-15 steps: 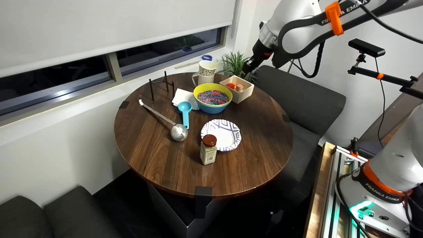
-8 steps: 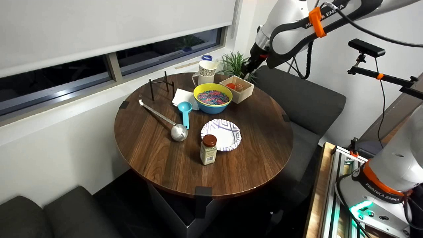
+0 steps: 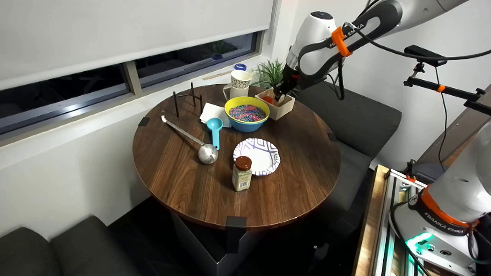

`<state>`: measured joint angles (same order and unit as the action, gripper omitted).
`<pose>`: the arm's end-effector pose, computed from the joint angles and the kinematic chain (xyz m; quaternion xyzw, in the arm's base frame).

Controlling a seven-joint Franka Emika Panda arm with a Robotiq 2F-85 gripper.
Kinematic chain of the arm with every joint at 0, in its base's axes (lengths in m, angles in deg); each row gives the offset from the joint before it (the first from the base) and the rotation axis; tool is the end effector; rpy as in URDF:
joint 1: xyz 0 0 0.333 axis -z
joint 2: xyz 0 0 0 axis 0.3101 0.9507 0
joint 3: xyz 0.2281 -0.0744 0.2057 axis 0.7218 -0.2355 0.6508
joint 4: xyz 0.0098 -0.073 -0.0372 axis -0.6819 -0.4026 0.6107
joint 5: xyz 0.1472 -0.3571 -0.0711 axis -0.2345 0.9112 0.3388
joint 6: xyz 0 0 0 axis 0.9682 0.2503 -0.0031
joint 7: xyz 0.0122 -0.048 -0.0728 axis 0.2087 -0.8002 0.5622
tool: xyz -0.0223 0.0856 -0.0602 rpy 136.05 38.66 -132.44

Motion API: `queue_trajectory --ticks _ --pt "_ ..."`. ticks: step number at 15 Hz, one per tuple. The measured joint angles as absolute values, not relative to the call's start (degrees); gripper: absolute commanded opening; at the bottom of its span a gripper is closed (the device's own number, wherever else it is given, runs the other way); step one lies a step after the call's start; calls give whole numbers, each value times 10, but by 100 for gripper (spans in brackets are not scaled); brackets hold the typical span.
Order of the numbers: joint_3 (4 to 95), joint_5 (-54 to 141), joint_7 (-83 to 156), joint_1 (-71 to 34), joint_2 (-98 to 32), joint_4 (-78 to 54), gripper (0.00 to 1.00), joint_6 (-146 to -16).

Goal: Put the white toy block in the box

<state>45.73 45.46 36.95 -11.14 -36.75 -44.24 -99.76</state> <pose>0.5663 -0.1444 0.3190 0.9819 -0.1186 0.1375 0.0534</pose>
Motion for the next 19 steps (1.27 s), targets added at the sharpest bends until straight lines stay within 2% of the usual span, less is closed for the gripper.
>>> queue_trajectory --ticks 1,5,7,14,19 --pt "457 454 368 -112 -359 -436 60 -995" --pt "460 454 366 -115 -350 -416 89 -971" --pt "468 452 368 -118 -368 -414 100 -930" --pt "478 454 373 -129 -521 -433 100 -640" --pt "483 445 379 -129 -597 -451 100 -572"
